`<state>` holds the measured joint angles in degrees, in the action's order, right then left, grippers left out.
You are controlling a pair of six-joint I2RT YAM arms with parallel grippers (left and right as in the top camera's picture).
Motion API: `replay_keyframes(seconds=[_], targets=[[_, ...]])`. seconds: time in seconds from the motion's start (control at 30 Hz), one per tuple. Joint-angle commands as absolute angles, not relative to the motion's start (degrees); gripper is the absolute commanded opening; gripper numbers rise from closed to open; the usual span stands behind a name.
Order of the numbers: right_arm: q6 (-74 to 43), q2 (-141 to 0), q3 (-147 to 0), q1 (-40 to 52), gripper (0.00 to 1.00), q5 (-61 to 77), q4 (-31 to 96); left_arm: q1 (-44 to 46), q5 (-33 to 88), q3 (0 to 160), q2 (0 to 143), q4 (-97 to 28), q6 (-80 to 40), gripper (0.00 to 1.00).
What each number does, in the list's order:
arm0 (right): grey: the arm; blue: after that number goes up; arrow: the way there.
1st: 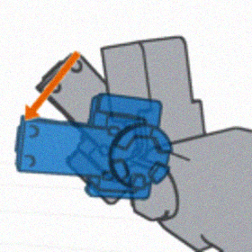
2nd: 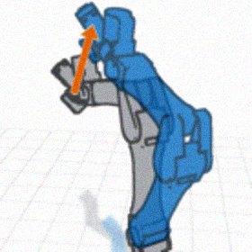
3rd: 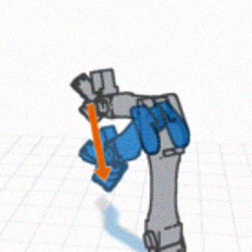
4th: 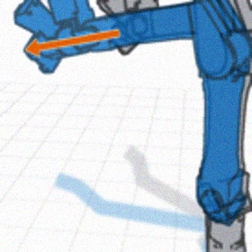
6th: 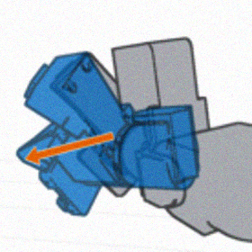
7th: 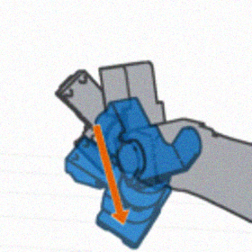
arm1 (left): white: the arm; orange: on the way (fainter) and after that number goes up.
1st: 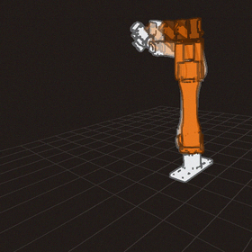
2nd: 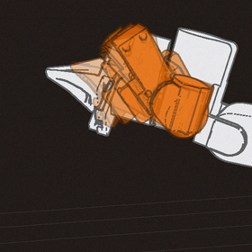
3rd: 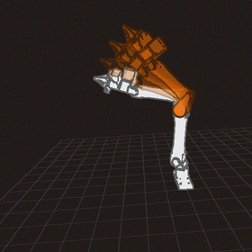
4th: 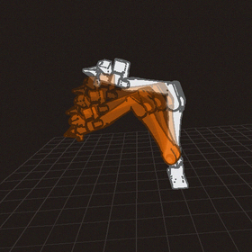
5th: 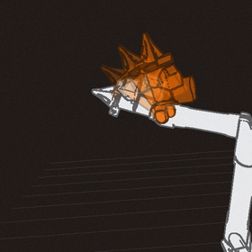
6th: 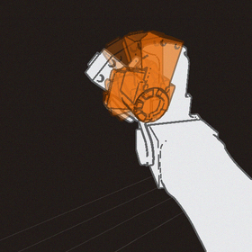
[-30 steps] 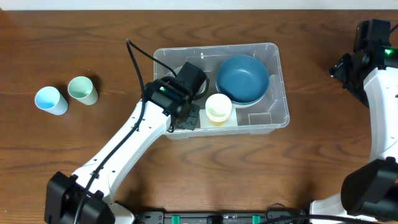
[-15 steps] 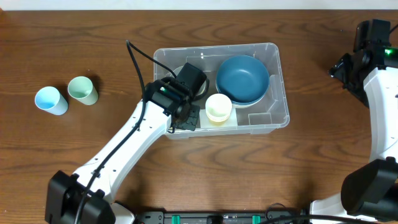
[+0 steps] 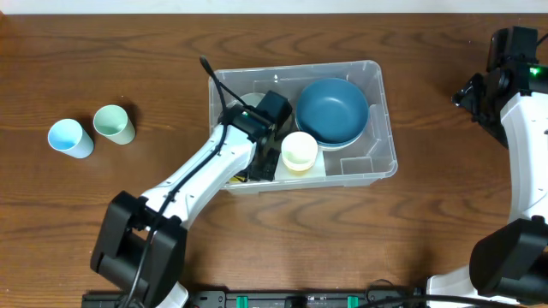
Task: Pack container
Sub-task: 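Place the yellow cup in the container's front-left corner and release, then move the left gripper back to the mint cup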
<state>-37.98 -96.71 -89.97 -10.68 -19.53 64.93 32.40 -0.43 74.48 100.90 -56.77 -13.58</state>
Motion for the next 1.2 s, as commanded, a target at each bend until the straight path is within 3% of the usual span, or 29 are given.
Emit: replay_keyframes(seconds=[0.0,0.1,0.2,0.4,0.83,1.0,1.17], targets=[[-38.74,-96.71,-90.11,-10.92,0.99,-20.51,64.97,32.34,-1.52,73.82,101.38,-57.06,-14.26,0.11],[-38.74,-96.71,-90.11,-10.92,0.99,-20.53,64.97,32.34,-1.50,73.82,101.38,-56.62,-14.26,0.35],[-38.74,-96.71,-90.11,-10.92,0.99,-20.53,64.97,32.32,-1.52,73.84,101.38,-56.36,-14.22,0.45],[-38.74,-96.71,-90.11,-10.92,0.99,-20.51,64.97,31.35,-1.54,78.08,101.01,-59.05,-12.67,0.46],[-38.74,-96.71,-90.11,-10.92,0.99,-20.51,64.97,28.34,-7.40,107.07,95.81,-72.53,-7.31,0.58],[-38.74,-96.71,-90.11,-10.92,0.99,-20.51,64.97,20.21,-11.46,109.71,93.84,-73.30,-7.22,0.61],[-38.74,-96.71,-90.11,-10.92,0.99,-20.53,64.97,5.93,-10.41,109.58,94.80,-71.94,-10.81,0.61]])
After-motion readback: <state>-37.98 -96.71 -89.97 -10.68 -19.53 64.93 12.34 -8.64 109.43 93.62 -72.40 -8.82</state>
